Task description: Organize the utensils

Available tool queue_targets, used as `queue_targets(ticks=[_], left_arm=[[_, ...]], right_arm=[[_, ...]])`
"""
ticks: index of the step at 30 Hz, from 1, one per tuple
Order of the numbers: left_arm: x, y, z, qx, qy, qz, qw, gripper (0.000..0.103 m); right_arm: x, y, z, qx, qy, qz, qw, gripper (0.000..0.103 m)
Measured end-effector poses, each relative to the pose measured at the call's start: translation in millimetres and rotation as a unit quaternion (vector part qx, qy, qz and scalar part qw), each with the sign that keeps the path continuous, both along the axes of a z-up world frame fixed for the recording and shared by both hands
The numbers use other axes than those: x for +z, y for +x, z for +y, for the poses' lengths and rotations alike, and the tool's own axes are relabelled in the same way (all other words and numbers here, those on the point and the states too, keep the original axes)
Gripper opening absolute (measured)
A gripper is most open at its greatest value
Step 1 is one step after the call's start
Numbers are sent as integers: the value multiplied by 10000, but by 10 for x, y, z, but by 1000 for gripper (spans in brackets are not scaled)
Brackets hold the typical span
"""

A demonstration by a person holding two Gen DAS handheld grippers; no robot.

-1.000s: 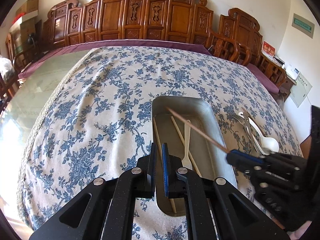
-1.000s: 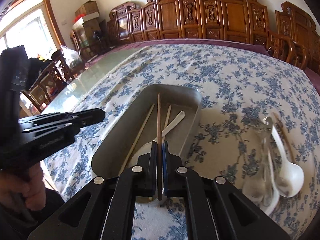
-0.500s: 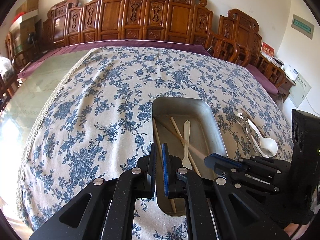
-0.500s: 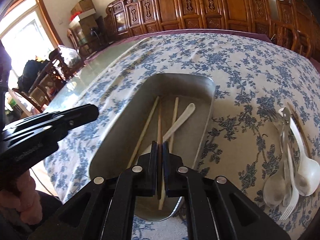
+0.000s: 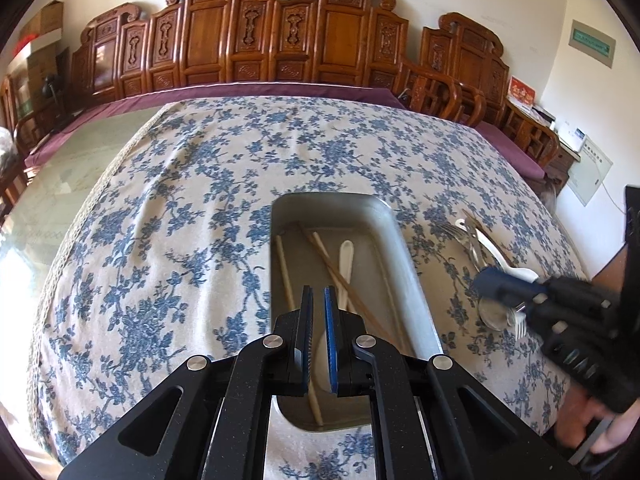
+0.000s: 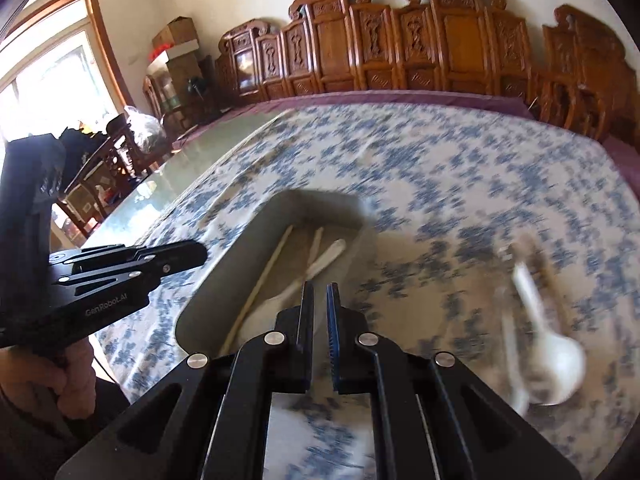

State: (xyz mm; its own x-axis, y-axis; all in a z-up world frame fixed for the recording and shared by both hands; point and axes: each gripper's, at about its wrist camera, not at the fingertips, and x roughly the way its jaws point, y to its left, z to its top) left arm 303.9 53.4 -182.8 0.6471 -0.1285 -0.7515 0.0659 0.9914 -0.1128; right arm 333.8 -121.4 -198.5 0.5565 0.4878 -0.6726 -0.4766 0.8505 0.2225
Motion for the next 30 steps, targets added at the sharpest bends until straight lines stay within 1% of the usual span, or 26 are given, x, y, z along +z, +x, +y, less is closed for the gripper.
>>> queue_targets(ticks=[6,10,12,13,14,17,18,20,22,25,28,29,30], left_arm=[[0,-27,-138,-179,-20,-32,9998,5],[0,-53,-223,-262,-55,-40,9996,5],[0,-67,-274,-312,-57,-39,9995,8],[-1,-76,-306,-344,-52,-44,9994,14],[2,-89,-346,-379,-45,-65,9993,18],[-2,-115,-451,-498,-40,-72,9987,20],[-9,-125,-495,-535,-33,-74,9985,21],[-18,-143,-561,-603,-30,-69,9982,28],[-25,-168,-620,-662,-13,-67,9978,30],[-46,-190,-732,-759,12,-46,9971,35],[-57,-203,-811,-826,45,-41,9966,38],[-64,-209,-825,-840,48,-41,9964,38],[-70,-214,-842,-854,53,-40,9963,39]], right_arm=[[189,-75,-490,-269,-296,-392,9984,9],[243,-105,-799,-473,-409,-535,9966,9],[253,-112,-999,-649,-430,-549,9954,9],[243,-115,-1079,-723,-412,-528,9951,9],[221,-114,-1180,-811,-395,-506,9946,9],[139,-102,-1412,-1072,-454,-481,9920,16],[94,-90,-1495,-1171,-480,-462,9909,16],[12,-73,-1584,-1272,-471,-390,9900,16],[-88,-40,-1655,-1365,-486,-307,9890,16],[-253,-2,-1707,-1404,-463,-149,9889,18],[-373,30,-1664,-1278,-416,15,9909,20],[-394,36,-1634,-1221,-391,51,9917,22],[-430,48,-1592,-1119,-370,107,9930,26]])
